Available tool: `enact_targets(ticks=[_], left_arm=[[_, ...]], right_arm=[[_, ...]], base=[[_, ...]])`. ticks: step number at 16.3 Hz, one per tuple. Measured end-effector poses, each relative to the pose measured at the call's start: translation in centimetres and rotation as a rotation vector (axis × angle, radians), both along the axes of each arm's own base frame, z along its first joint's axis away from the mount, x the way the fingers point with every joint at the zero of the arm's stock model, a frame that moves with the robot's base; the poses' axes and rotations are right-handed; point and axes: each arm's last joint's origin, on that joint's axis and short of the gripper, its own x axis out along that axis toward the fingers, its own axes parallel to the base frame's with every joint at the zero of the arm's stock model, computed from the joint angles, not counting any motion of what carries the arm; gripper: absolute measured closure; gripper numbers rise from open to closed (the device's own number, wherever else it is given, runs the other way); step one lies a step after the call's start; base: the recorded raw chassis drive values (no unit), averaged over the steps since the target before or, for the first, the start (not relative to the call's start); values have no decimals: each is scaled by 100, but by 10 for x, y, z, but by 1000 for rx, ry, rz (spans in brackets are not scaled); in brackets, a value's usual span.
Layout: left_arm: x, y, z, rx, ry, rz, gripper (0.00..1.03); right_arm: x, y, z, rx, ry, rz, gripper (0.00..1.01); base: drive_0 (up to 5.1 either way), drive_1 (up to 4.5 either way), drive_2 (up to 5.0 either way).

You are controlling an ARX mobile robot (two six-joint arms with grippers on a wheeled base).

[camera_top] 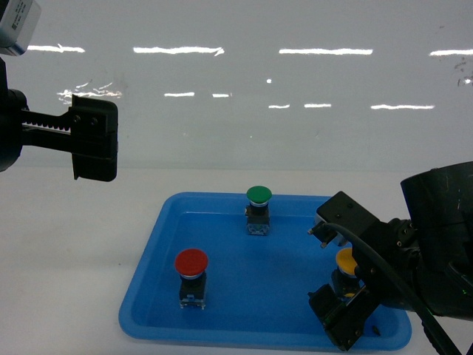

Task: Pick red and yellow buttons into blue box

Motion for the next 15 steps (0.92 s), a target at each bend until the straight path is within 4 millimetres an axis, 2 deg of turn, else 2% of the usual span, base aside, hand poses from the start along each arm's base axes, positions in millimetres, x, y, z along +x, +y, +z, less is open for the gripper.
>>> enact_targets(ticks=[5, 6, 11, 13, 15], left_arm=[[0, 0, 0, 0, 0, 0, 5], [0, 0, 0, 0, 0, 0, 5], [0, 0, 0, 0, 0, 0, 5], [0, 0, 0, 0, 0, 0, 5], [0, 0, 0, 0, 0, 0, 5]], right_arm=[[-9, 9, -3, -6, -10, 25, 57], [-9, 9, -3, -8, -16, 22, 60], [-18, 3, 0, 1, -52, 0, 61], [-18, -5, 18, 50, -105, -25, 61], [-18, -16, 50, 119, -218, -75, 61]], base=[[0, 0, 0], [0, 0, 0], [0, 0, 0], [0, 0, 0], [0, 0, 0]])
